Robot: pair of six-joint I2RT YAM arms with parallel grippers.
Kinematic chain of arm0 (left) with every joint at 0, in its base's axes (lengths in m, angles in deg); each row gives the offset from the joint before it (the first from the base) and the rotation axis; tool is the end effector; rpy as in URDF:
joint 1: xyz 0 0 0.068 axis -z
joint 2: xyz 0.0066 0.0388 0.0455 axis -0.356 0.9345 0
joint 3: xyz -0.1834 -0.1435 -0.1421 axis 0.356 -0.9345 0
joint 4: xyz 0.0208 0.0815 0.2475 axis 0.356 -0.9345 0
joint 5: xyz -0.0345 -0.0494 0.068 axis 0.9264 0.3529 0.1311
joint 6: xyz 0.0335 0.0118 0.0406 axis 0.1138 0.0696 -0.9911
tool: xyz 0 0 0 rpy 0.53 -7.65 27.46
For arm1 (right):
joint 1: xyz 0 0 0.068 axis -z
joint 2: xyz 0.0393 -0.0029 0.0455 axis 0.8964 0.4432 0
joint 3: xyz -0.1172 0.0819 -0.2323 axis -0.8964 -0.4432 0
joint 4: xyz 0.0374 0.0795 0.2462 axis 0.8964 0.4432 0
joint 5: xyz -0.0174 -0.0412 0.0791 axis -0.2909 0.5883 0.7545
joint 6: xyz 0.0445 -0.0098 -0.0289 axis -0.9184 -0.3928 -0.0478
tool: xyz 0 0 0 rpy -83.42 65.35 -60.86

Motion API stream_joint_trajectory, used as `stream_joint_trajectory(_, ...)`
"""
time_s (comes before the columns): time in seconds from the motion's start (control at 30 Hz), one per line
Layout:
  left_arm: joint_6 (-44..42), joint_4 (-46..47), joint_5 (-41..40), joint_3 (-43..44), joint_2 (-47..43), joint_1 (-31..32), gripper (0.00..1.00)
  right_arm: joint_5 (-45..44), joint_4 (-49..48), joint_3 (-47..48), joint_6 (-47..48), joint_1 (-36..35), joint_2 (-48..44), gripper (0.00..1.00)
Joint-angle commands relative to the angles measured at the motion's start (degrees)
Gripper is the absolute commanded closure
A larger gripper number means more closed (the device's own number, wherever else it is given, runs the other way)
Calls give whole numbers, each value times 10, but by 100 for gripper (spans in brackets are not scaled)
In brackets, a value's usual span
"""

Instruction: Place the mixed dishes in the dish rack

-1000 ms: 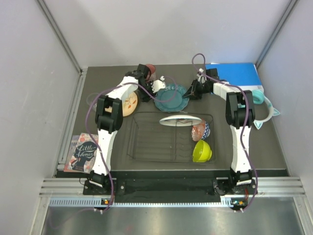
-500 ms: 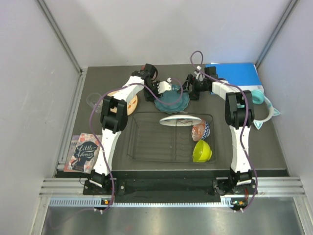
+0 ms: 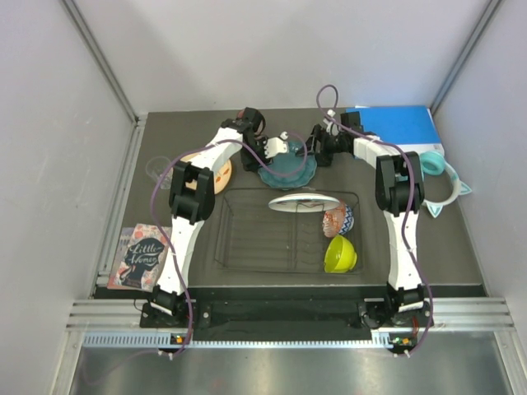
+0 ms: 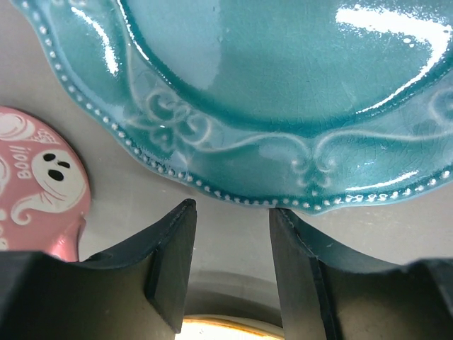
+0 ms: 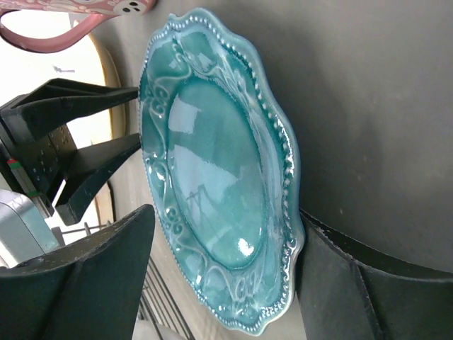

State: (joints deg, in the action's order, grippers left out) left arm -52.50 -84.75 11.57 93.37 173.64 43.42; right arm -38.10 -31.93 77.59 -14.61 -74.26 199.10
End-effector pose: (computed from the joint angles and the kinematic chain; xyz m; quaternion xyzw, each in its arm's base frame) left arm 0.4762 -0.2066 0.1731 0.6535 0.7232 -0.0445 0.2189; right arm 0.5041 0.1210 0.1365 0.0112 0.8672 0.4686 0.1680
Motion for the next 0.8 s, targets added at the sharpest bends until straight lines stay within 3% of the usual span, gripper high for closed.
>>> stream_joint_trajectory(0.0, 24, 18, 76, 2, 47, 34, 49, 30, 10, -11, -5, -79, 52, 26)
stream_joint_trajectory(0.27, 69, 46, 117, 22, 52, 36, 49, 31, 16, -14, -2, -95, 65, 25)
stream_joint_trajectory(0.4, 82, 57, 130, 29, 58, 41, 49, 37, 15, -14, -2, -106, 73, 29)
stream_joint_trajectory(0.5, 92, 66, 136, 31, 61, 46, 49, 54, 13, -13, -4, -116, 81, 54)
stream_joint_trajectory(0.53, 95, 68, 136, 31, 61, 46, 49, 56, 12, -13, -5, -118, 84, 77)
stream_joint_trajectory(0.6, 98, 73, 132, 31, 61, 45, 49, 64, 11, -14, -5, -117, 83, 96)
stream_joint_trajectory(0.63, 103, 75, 131, 31, 59, 45, 49, 66, 8, -15, -4, -116, 78, 100)
stream_joint_trajectory(0.77, 121, 82, 128, 29, 40, 35, 50, 71, -33, -34, -21, -101, 49, 100)
